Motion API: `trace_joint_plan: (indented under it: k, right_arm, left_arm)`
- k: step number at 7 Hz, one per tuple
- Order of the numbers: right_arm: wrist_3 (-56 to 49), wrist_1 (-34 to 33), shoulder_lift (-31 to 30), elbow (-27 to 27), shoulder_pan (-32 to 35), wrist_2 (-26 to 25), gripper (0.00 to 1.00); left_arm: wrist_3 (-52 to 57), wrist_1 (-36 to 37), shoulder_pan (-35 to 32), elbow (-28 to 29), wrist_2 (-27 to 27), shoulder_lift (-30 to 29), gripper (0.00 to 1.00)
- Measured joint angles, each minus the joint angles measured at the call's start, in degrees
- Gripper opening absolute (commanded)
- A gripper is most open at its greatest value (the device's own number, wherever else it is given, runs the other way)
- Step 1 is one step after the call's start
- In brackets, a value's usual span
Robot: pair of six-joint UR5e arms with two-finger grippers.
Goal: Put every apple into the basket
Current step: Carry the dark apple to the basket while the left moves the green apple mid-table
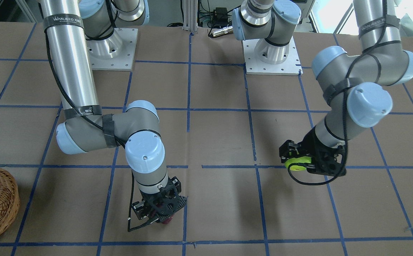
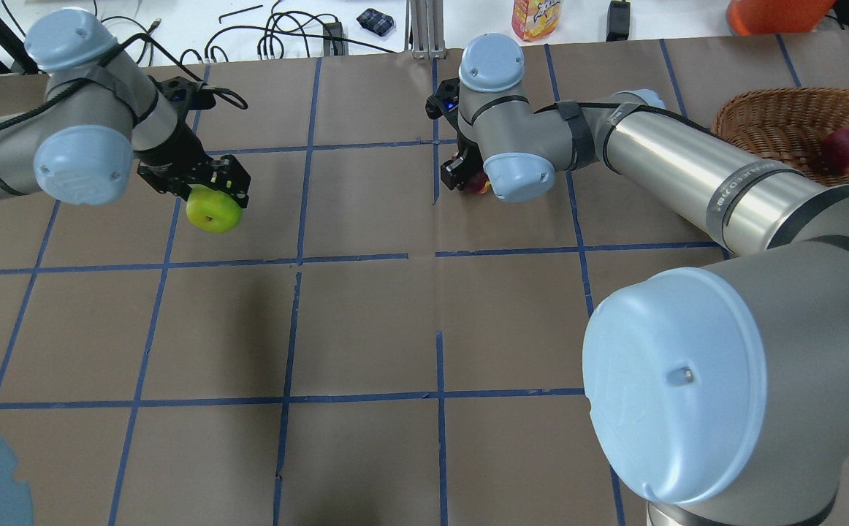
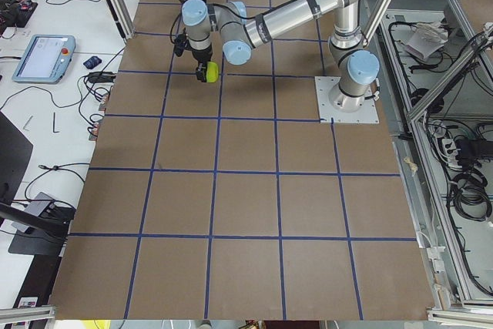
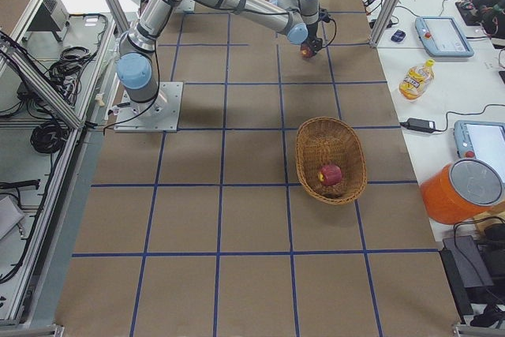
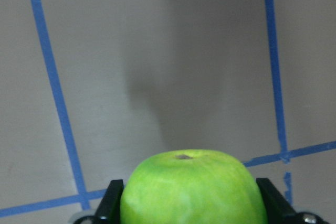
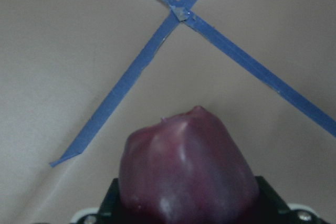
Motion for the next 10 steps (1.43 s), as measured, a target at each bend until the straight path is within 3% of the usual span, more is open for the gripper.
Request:
trace_joint_plan:
  k: [2, 5, 8, 9, 10]
  right_arm:
    - [-1.37, 6.82, -3.33, -1.84, -6.04, 1.59, 0.33]
    - [-11.9, 14.51, -6.92, -2.5, -22.27, 2.95, 0.35]
    - [-31.21, 10.53, -5.47, -3.46, -37.56, 6.92, 0.47]
    - [-34.97, 10.26, -4.91, -3.74, -41.01, 10.54, 0.66]
    - [-38.11, 10.18, -4.15, -3.62, -44.2, 13.08, 0.9]
  left_arm:
    - [-8.02, 4.92, -4.96, -4.78, -0.09, 1.33, 0.07]
    - [-27.3, 9.17, -14.5, -7.13, -3.93, 2.1, 0.07]
    - [-42.82, 16.37, -27.31, -3.69, -4.52, -2.85, 0.07]
    - [-44.53, 18.58, -28.96, -3.25, -4.51, -5.11, 0.08]
    - [-44.8, 20.47, -29.73, -2.91, -3.89, -7.26, 0.38]
